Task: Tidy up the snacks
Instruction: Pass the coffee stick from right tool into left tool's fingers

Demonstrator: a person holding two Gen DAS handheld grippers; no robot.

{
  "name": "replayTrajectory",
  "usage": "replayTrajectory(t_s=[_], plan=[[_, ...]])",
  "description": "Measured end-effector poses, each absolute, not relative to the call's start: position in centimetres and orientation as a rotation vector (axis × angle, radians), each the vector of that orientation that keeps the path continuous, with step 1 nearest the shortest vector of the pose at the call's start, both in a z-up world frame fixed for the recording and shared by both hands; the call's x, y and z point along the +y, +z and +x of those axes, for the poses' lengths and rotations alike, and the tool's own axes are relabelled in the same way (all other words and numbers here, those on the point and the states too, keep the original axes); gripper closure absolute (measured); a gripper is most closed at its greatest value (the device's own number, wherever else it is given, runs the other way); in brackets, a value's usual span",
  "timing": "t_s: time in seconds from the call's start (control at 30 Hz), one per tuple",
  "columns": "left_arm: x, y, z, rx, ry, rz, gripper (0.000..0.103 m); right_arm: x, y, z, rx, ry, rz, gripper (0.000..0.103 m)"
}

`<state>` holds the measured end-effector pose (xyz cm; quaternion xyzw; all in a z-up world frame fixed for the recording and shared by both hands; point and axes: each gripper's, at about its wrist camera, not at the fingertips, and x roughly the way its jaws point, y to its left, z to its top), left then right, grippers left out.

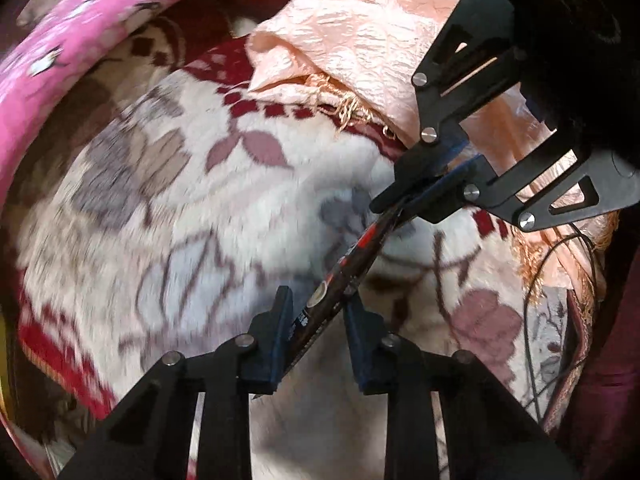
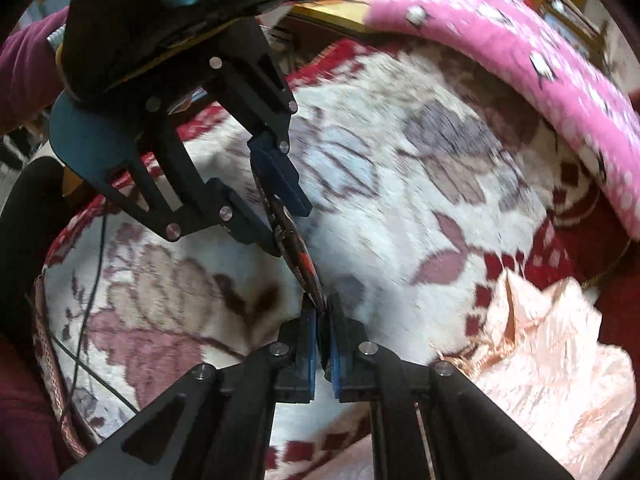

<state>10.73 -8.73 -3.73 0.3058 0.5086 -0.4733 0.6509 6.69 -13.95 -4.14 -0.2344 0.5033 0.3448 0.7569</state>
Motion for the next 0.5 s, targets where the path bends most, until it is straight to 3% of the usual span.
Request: replayTrajectory(t_s=[0.5], plan=[[4.2, 2.4, 4.8, 1.134, -0.789, 0.582, 0.078, -2.6, 0.3, 3.5, 0.981, 0.943, -0.618, 0.097]])
